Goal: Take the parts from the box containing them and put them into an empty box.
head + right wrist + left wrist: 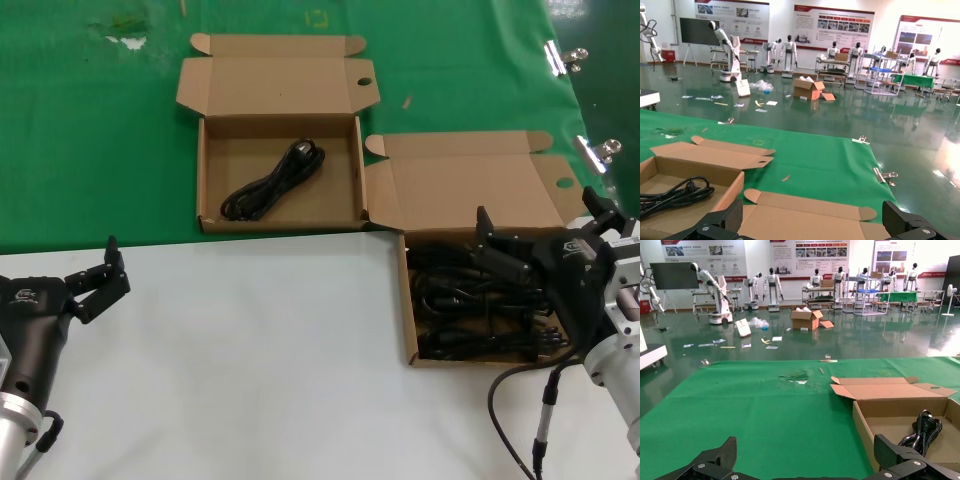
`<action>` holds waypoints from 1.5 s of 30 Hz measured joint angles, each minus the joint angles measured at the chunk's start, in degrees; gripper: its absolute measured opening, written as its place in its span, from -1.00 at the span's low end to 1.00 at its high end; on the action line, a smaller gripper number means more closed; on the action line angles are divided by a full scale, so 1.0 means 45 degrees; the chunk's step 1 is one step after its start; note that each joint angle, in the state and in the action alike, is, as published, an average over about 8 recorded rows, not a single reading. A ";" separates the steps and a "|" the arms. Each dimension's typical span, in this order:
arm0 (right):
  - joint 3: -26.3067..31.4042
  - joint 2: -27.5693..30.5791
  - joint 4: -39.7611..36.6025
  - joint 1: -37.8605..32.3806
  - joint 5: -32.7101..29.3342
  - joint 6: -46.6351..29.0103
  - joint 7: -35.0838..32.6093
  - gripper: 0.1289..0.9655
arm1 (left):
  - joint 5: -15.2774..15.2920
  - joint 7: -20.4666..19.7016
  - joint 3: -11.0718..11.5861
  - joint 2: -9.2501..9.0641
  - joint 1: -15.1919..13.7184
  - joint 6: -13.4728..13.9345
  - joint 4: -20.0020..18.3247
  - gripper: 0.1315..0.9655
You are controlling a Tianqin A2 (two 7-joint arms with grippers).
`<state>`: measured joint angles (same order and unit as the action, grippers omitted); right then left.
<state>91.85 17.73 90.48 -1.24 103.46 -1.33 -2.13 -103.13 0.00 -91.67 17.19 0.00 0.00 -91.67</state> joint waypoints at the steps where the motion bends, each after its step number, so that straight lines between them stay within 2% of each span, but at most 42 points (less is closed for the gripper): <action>1: 0.0000 0.0000 0.0000 0.0000 0.0000 0.0000 0.0000 1.00 | 0.0000 0.0000 0.0000 0.0000 0.0000 0.0000 0.0000 1.00; 45: 0.0000 0.0000 0.0000 0.0000 0.0000 0.0000 0.0000 1.00 | 0.0000 0.0001 0.0000 0.0000 0.0000 0.0000 0.0000 1.00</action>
<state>91.85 17.73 90.48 -1.24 103.46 -1.33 -2.13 -103.13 0.00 -91.67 17.19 0.00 0.00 -91.67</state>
